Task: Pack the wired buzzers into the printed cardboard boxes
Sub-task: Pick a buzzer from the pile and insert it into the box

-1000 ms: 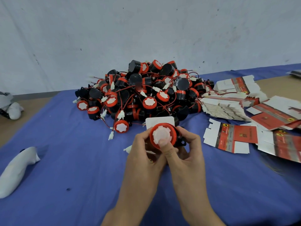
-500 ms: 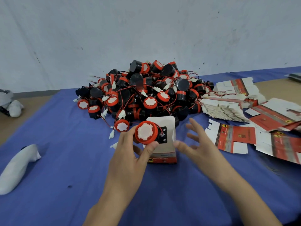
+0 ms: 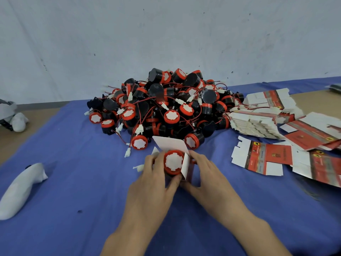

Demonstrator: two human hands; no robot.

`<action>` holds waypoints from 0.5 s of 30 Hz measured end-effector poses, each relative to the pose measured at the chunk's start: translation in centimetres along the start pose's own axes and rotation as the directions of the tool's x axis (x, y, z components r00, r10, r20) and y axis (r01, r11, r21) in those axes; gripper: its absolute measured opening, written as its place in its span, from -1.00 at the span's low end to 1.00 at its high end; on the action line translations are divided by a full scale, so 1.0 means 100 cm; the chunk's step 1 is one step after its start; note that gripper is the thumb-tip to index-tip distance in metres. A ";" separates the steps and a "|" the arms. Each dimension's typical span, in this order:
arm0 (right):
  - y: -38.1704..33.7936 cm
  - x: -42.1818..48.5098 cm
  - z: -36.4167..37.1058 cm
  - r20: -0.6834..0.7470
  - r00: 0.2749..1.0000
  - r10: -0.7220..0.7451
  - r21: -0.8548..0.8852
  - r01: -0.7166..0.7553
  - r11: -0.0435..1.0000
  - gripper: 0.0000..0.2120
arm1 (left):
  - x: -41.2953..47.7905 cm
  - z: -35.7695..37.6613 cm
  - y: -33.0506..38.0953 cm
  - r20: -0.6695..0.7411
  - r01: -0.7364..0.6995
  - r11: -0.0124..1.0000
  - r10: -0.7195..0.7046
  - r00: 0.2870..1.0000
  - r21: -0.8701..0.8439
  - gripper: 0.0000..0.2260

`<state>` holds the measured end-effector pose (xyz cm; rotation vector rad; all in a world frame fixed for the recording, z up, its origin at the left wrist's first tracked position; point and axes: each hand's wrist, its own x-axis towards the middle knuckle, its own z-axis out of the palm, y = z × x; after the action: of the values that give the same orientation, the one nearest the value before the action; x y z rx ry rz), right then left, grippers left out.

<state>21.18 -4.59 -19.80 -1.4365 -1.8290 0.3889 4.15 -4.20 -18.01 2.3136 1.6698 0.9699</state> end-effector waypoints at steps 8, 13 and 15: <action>-0.003 -0.003 -0.001 0.026 0.999 0.018 0.014 -0.019 1.000 -0.34 | 0.003 -0.008 -0.008 0.100 0.027 0.999 -0.023 0.995 -0.047 -0.75; 0.001 -0.004 0.000 0.079 0.996 0.036 0.131 -0.046 0.990 -0.41 | 0.002 -0.009 -0.008 0.180 -0.041 0.980 0.006 0.984 0.193 -0.66; 0.003 -0.003 0.001 0.101 0.993 0.055 0.140 -0.069 0.988 -0.42 | 0.001 -0.005 -0.007 0.177 -0.072 0.966 0.029 0.984 0.246 -0.64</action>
<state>21.34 -4.78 -20.21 -1.3986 -1.7968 0.6189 3.30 -3.98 -17.85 2.5258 1.7592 0.5722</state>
